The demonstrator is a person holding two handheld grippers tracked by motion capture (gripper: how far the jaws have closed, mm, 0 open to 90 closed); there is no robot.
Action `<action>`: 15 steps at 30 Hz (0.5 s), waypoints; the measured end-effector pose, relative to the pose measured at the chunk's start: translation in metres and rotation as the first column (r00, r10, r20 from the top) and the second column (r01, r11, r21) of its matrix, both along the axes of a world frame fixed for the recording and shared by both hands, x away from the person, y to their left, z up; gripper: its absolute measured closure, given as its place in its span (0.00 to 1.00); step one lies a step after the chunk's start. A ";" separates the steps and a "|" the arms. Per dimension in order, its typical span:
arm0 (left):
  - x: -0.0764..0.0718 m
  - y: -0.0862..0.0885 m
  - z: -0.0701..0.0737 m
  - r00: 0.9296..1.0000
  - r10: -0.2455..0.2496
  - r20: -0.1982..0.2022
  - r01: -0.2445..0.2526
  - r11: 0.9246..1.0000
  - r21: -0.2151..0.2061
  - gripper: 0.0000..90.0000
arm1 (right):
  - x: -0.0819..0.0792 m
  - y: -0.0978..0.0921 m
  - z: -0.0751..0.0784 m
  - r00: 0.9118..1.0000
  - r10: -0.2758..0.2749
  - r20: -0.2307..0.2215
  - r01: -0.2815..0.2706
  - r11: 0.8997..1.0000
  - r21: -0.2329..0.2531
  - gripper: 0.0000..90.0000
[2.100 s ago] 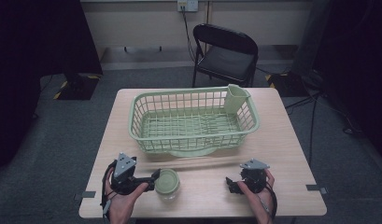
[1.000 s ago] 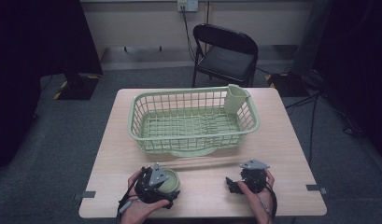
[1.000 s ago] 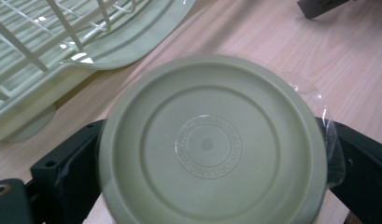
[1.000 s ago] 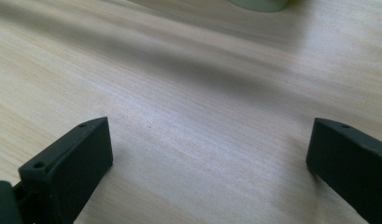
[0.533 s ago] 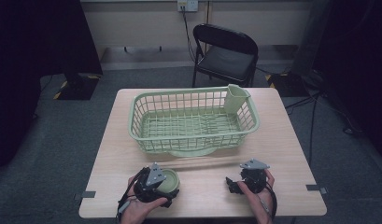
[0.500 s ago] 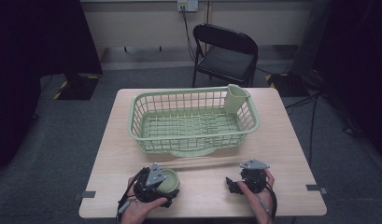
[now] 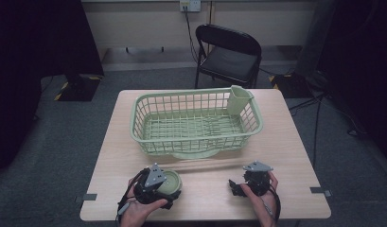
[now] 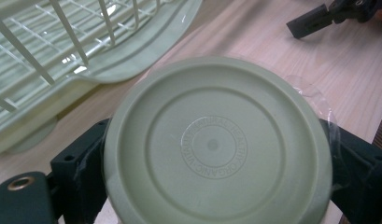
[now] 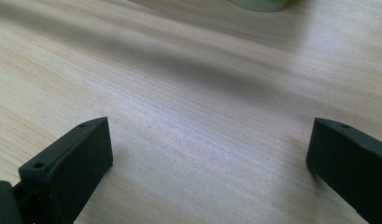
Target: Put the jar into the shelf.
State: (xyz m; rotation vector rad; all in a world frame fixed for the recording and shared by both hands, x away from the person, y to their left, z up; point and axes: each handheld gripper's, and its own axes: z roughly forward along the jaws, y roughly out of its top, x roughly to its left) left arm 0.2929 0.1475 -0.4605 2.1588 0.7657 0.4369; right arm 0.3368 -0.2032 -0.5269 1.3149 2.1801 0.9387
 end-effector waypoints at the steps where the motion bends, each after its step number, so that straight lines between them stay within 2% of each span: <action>1: 0.001 0.000 0.001 1.000 0.003 0.007 -0.003 1.000 -0.008 0.11 | 0.000 0.000 0.000 1.000 0.000 0.000 0.000 1.000 0.000 0.00; 5: 0.004 -0.001 0.007 1.000 -0.011 0.007 0.011 1.000 -0.006 0.11 | 0.000 0.000 0.000 1.000 0.000 0.000 0.000 1.000 0.000 0.00; 15: 0.013 -0.010 0.030 0.996 -0.073 0.048 0.073 0.997 0.005 0.11 | 0.000 0.000 0.000 1.000 0.000 0.000 0.000 1.000 0.000 0.00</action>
